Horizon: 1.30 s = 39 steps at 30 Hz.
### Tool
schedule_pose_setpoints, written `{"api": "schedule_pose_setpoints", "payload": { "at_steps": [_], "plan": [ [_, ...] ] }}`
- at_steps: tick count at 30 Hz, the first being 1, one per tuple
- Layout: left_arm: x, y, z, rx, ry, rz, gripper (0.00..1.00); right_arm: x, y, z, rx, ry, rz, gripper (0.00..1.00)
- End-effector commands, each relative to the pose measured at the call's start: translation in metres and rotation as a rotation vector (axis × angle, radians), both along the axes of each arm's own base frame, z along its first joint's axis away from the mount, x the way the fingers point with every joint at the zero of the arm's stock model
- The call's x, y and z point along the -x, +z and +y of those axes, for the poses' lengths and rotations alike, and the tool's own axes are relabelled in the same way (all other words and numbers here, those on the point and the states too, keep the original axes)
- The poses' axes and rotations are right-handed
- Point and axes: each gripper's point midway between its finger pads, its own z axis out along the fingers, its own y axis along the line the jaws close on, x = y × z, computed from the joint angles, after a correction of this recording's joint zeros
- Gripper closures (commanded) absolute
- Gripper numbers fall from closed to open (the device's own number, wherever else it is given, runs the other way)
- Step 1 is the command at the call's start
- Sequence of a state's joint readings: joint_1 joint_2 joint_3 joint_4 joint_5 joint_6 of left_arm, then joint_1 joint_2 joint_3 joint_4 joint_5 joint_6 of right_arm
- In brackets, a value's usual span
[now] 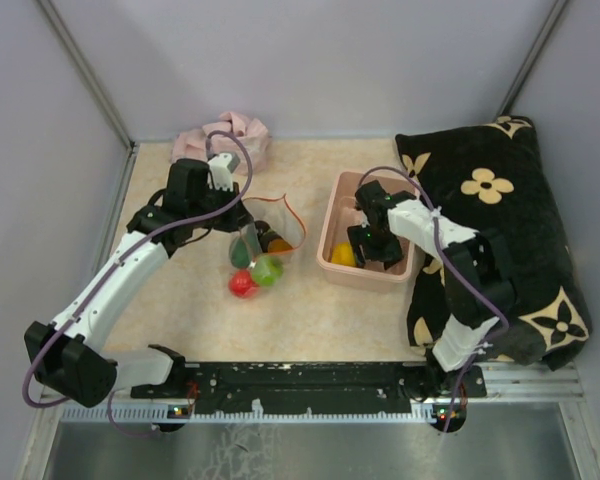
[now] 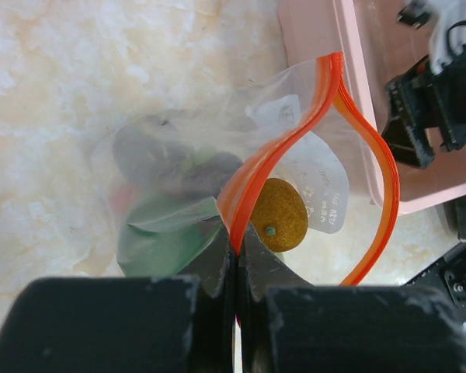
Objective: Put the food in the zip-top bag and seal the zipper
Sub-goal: Move the bin to the center of the board.
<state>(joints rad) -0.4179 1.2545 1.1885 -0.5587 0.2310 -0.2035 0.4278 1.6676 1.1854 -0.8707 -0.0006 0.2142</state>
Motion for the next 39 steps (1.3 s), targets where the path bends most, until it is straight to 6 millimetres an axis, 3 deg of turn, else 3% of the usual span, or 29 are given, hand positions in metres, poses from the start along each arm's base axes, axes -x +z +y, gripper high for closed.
{"api": "schedule_pose_setpoints", "payload": {
  "at_steps": [1, 4, 12, 16, 24, 28, 35, 39],
  "plan": [
    [-0.018, 0.029, 0.003, 0.011, 0.02, -0.146, 1.0, -0.01, -0.015, 0.012, -0.038, -0.04, 0.035, 0.32],
    [-0.024, 0.036, 0.003, -0.006, 0.009, -0.184, 1.0, -0.025, -0.023, 0.025, -0.067, -0.059, 0.045, 0.32],
    [-0.041, 0.05, 0.012, -0.049, 0.066, -0.242, 1.0, -0.087, -0.042, 0.02, -0.006, -0.152, -0.124, 0.32],
    [-0.044, 0.051, 0.011, -0.054, 0.069, -0.241, 1.0, -0.119, -0.035, 0.016, -0.032, -0.22, -0.292, 0.32],
    [-0.048, 0.049, 0.013, -0.063, 0.081, -0.231, 1.0, -0.168, 0.0, 0.021, -0.106, -0.287, -0.514, 0.32],
    [-0.051, 0.054, 0.015, -0.073, 0.095, -0.242, 1.0, -0.157, -0.001, 0.028, -0.121, -0.254, -0.437, 0.32],
    [-0.056, 0.05, 0.02, -0.091, 0.139, -0.234, 1.0, -0.088, 0.0, 0.036, -0.113, -0.203, -0.286, 0.32],
    [-0.06, 0.044, 0.023, -0.103, 0.165, -0.214, 1.0, -0.052, 0.008, 0.055, -0.146, -0.18, -0.237, 0.32]
  ]
}}
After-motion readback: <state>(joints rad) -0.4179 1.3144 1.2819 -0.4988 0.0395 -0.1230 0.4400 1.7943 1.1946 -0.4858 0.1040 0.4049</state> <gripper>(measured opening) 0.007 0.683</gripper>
